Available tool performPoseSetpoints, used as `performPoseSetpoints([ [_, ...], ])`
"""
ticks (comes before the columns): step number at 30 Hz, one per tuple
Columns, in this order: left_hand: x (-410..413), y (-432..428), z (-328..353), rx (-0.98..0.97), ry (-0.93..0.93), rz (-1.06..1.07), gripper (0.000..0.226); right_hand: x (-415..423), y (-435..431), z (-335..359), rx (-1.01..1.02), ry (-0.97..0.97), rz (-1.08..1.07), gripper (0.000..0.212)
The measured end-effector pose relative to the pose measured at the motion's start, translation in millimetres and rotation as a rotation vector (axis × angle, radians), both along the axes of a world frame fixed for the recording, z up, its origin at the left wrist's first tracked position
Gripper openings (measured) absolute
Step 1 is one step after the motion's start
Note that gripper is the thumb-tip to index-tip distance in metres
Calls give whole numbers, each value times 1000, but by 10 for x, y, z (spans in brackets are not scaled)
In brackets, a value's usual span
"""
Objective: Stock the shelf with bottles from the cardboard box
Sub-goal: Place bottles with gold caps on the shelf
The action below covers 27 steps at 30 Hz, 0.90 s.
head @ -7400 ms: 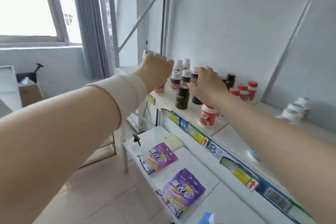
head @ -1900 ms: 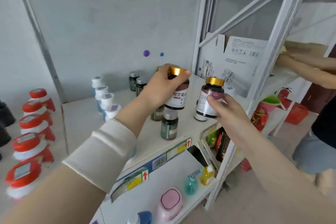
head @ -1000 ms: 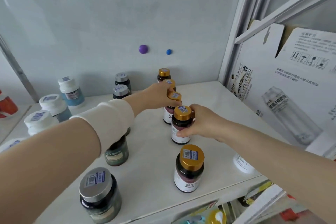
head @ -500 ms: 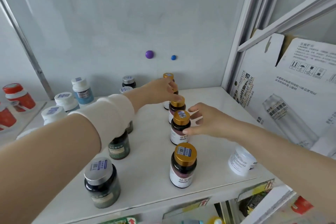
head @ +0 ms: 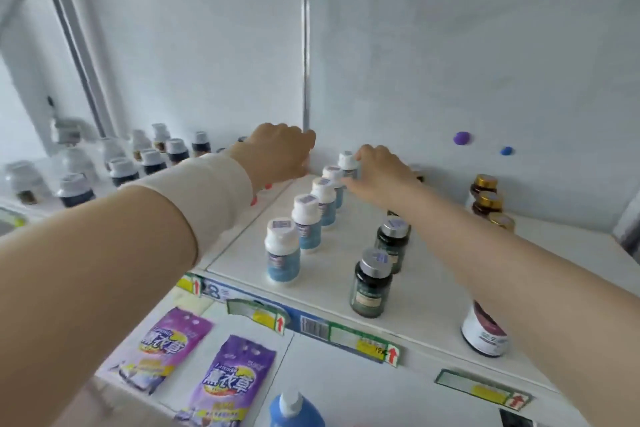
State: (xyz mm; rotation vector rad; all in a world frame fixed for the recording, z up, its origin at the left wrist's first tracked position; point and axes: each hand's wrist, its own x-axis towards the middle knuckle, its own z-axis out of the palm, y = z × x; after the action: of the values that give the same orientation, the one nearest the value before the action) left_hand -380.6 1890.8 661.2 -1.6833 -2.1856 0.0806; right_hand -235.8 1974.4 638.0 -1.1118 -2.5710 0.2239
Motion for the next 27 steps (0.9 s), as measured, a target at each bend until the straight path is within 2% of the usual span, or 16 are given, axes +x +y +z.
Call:
performPoseSetpoints([
  [4, -844, -984, -38, -1, 30, 241, 39, -1060, -687, 27, 103, -40, 185, 44],
  [10, -2184, -2702, -224, 11, 23, 601, 44, -2803, -1929, -46, 155, -53, 426, 51],
  [15, -3138, -4071, -666, 97, -172, 892, 46, -4154, -3143, -414, 114, -76, 647, 48],
  [18, -3556, -4693, -1147, 112, -291, 1011, 45, -4723, -3779, -862, 107, -153, 770, 47],
  [23, -3948, -5285, -2307, 55, -503, 1130, 39, -5288, -4552, -2003, -31, -340, 895, 45],
  [27, -4020, -5442, -3403, -81, -770, 1201, 40, -5437, -4918, -3150, -119, -595, 951, 44],
])
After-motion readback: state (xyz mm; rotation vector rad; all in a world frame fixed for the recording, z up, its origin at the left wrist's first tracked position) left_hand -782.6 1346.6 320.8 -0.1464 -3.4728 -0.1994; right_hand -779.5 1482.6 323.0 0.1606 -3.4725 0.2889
